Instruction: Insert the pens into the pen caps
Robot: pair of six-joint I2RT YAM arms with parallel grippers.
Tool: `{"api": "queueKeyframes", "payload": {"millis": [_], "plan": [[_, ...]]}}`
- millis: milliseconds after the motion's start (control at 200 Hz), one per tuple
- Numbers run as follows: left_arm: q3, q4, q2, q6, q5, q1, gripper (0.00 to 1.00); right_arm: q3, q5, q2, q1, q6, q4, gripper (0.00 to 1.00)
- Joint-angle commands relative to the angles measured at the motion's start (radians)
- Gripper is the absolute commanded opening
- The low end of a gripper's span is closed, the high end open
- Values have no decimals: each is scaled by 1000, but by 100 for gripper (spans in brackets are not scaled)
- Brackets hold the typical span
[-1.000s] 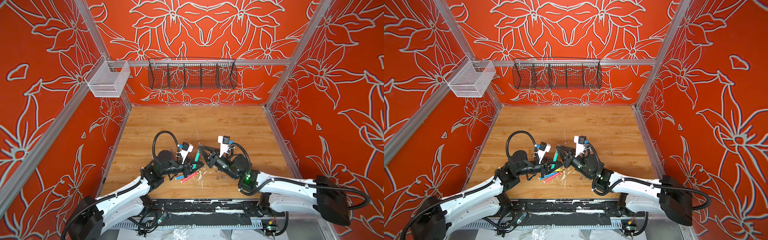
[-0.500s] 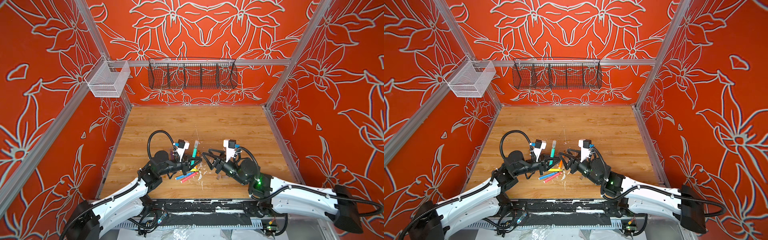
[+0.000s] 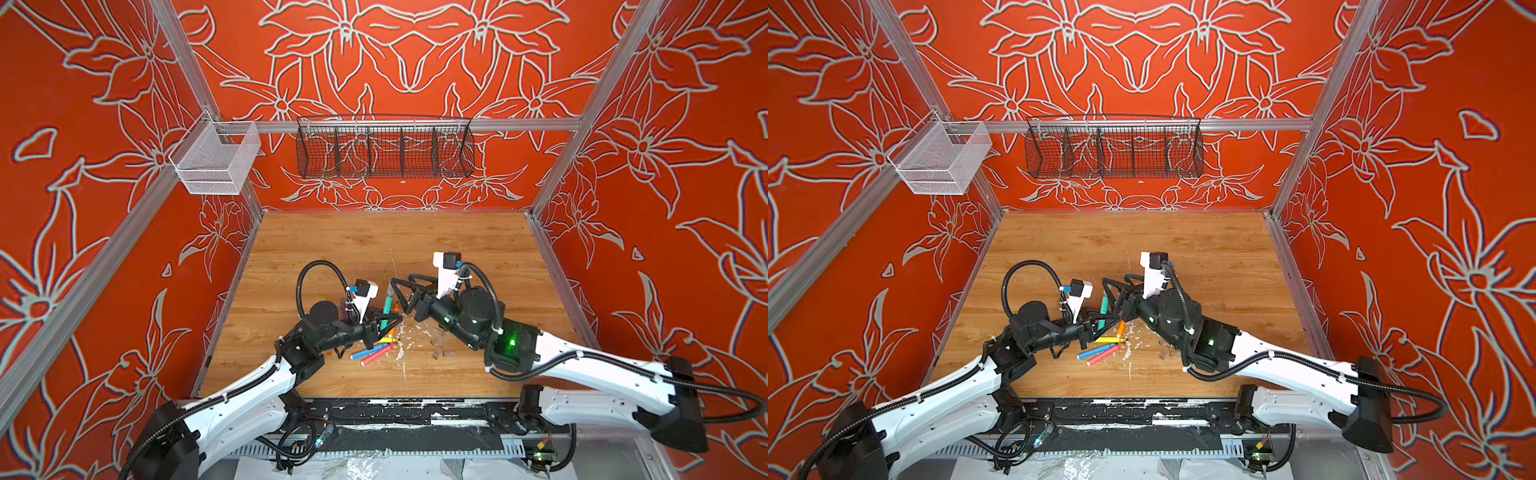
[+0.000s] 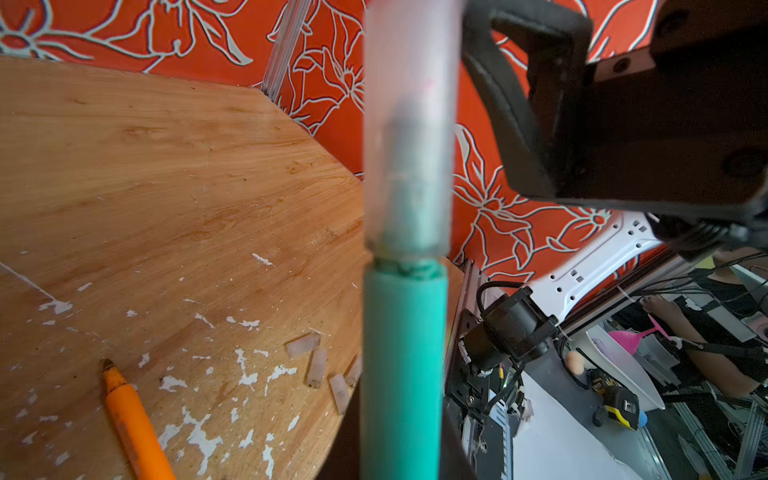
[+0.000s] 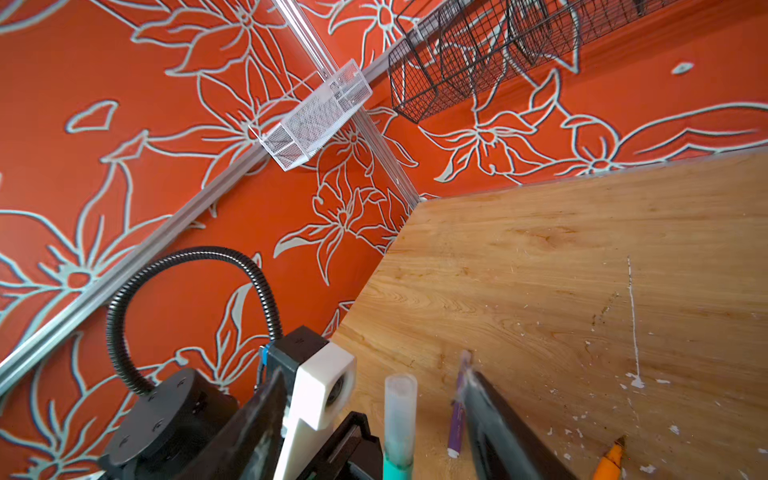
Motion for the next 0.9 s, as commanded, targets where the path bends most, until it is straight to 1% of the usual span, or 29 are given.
{"api": "queueKeyframes", "payload": {"millis": [0, 125, 285, 385, 591, 616, 646, 766, 826, 846, 891], "plan": [[21, 7, -19, 18, -5, -4, 0, 74, 25, 46, -11, 40, -100, 67], [20, 7, -20, 16, -7, -4, 0, 111, -4, 90, -22, 54, -117, 64], [22, 8, -15, 16, -4, -4, 0, 124, -36, 114, -31, 60, -110, 46], [22, 10, -14, 16, -4, -4, 0, 127, -48, 121, -36, 58, -105, 39], [23, 10, -12, 19, -5, -4, 0, 145, -75, 148, -44, 61, -106, 38], [23, 9, -11, 18, -5, -4, 0, 148, -79, 153, -44, 60, -106, 37], [23, 8, -11, 18, -5, -5, 0, 151, -83, 156, -44, 60, -106, 33], [23, 7, -9, 20, -5, -4, 0, 153, -103, 163, -44, 62, -110, 11], [24, 6, -11, 17, -10, -4, 0, 140, -121, 159, -44, 70, -106, 2], [24, 2, -12, 15, -15, -4, 0, 132, -129, 158, -44, 72, -102, 0], [26, -3, -17, 7, -21, -4, 0, 109, -151, 155, -42, 76, -84, 0]]}}
